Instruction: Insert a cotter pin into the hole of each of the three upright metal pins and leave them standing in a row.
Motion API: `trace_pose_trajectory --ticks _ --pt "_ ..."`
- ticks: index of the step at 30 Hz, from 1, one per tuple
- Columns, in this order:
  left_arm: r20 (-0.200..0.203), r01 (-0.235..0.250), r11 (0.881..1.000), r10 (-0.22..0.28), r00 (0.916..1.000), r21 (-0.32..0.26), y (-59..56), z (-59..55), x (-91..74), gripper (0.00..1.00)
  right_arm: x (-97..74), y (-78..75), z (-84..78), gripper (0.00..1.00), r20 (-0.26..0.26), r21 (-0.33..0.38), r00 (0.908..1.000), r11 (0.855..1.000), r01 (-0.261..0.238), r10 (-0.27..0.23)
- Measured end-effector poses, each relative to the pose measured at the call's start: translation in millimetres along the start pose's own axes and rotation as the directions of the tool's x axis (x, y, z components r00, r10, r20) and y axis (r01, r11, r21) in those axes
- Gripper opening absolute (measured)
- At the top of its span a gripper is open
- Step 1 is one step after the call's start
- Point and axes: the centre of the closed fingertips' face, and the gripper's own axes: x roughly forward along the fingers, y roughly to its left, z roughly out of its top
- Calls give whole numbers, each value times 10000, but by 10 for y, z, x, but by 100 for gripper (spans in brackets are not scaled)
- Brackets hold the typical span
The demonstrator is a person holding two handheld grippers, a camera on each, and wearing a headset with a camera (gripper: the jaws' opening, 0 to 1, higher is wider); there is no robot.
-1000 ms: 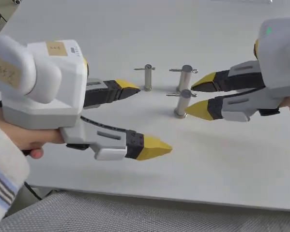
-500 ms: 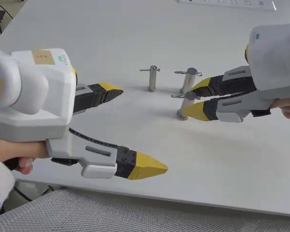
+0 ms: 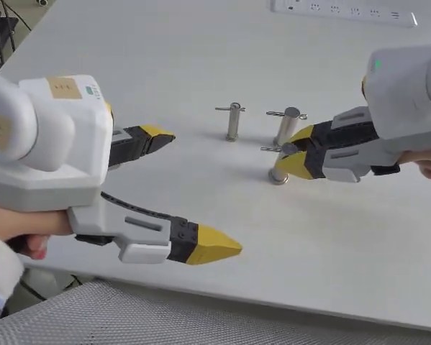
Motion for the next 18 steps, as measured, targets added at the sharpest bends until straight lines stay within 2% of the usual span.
trace_pose_trajectory --ticks 2,4,5,6,11,14,16,17,18 --pt "22 -24 10000 24 10000 15 7 14 -9 99 -1 3 1 9 -39 55 10000 10000 12 -12" --pt "-146 -49 9999 51 9999 128 8 0 -15 99 -1 2 3 8 -39 79 10000 10000 55 -55" --pt "-312 -279 9982 296 9991 536 45 -12 -22 99 -3 6 3 8 -57 74 9999 9999 97 -96" --pt "-393 -365 9973 390 9985 642 55 -21 -24 99 -4 9 3 8 -76 62 9999 9999 125 -124" --pt "-291 -442 9982 454 9985 396 47 -12 -34 99 -20 -29 -15 8 -108 152 9995 9995 288 -286" --pt "-304 -493 9982 503 9983 344 44 -15 -44 99 -60 -54 -41 8 -284 -198 9988 9991 388 -394" --pt "-321 -558 9979 569 9979 327 49 -20 -49 99 -114 -81 -51 8 -235 -153 9988 9990 426 -430" --pt "-321 -643 9974 654 9973 332 61 -21 -53 99 -126 -89 -51 8 -208 -150 9988 9989 439 -442" --pt "-256 -1086 9934 1095 9937 359 136 -12 -69 99 -166 -117 -49 8 -111 -70 9987 9988 495 -495"
